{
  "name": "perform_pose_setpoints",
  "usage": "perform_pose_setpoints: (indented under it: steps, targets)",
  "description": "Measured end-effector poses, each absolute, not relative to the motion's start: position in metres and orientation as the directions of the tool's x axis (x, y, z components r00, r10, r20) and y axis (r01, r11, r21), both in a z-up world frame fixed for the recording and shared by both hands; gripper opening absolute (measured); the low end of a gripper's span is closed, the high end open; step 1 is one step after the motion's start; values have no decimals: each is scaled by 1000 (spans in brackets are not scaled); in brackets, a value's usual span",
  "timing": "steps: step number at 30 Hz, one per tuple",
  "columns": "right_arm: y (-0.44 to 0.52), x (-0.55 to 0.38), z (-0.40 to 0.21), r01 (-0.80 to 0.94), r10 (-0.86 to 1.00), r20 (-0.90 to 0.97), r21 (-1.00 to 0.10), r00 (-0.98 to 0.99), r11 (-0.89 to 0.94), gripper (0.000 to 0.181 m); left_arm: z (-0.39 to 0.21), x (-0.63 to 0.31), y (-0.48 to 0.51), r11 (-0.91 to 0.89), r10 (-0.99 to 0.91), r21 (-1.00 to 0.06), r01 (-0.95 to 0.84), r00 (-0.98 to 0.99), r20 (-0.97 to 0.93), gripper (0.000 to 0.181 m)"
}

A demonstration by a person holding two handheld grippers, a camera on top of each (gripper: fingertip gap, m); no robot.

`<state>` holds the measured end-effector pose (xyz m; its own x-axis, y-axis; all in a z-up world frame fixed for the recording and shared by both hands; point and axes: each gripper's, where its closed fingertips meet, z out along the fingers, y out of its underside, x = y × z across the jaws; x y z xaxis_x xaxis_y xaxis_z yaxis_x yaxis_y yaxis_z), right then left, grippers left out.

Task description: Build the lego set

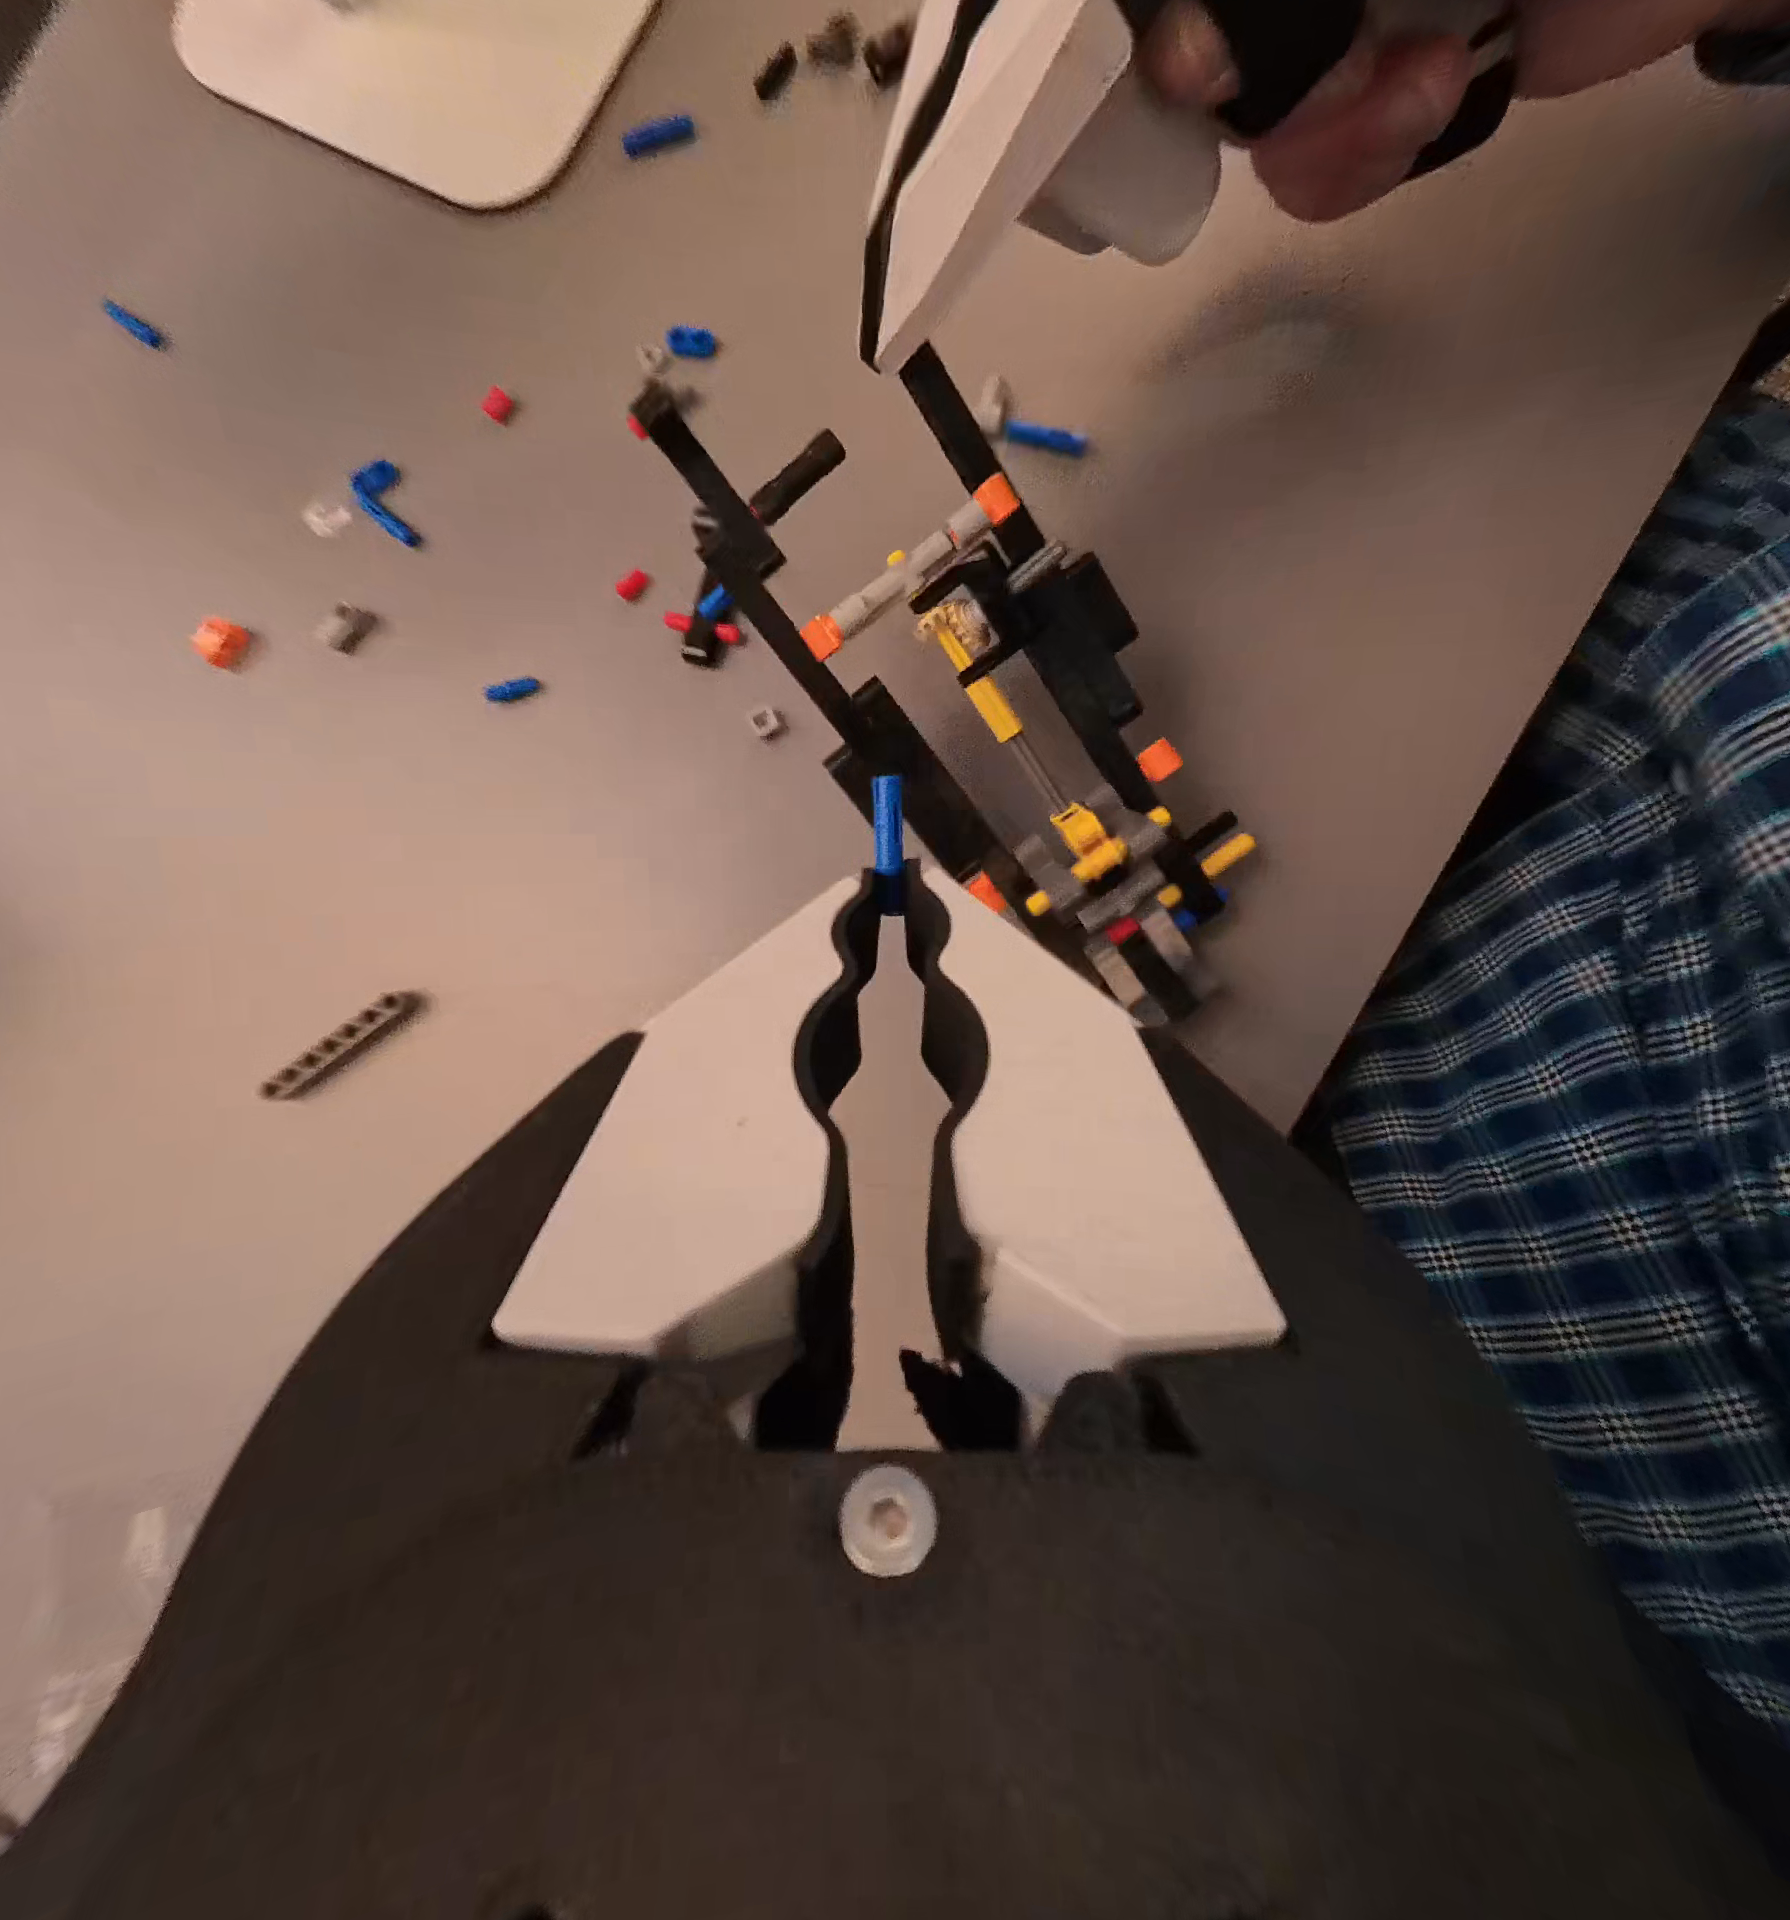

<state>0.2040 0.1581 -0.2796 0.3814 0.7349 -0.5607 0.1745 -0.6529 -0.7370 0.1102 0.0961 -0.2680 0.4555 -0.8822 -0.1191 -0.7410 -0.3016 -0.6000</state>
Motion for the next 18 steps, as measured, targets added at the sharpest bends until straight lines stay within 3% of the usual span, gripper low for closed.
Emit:
perform_pose_setpoints:
  steps: [1, 8, 11, 15, 18]
  targets:
    - [155, 202, -287, 202, 740, -538, -736, 403, -646, 6, -275, 110, 94, -309, -884, -596, -741, 455, -108, 3]
    - [146, 199, -324, 409, 803, -339, -724, 490, -555, 3, -299, 96, 94, -360, -873, -576, -734, 483, -70, 3]
    - [146, 199, -327, 491, 842, -245, -721, 480, -489, 31, -309, 93, 92, -364, -876, -551, -751, 477, -71, 2]
    - [131, 199, -317, 618, 961, -100, -747, 257, -243, 38, -311, 93, 91, -373, -875, -561, -739, 481, -52, 2]
    - [119, 203, -317, 722, 998, 55, -691, 4, 35, 57, -312, 95, 91, -372, -879, -565, -736, 474, -39, 3]
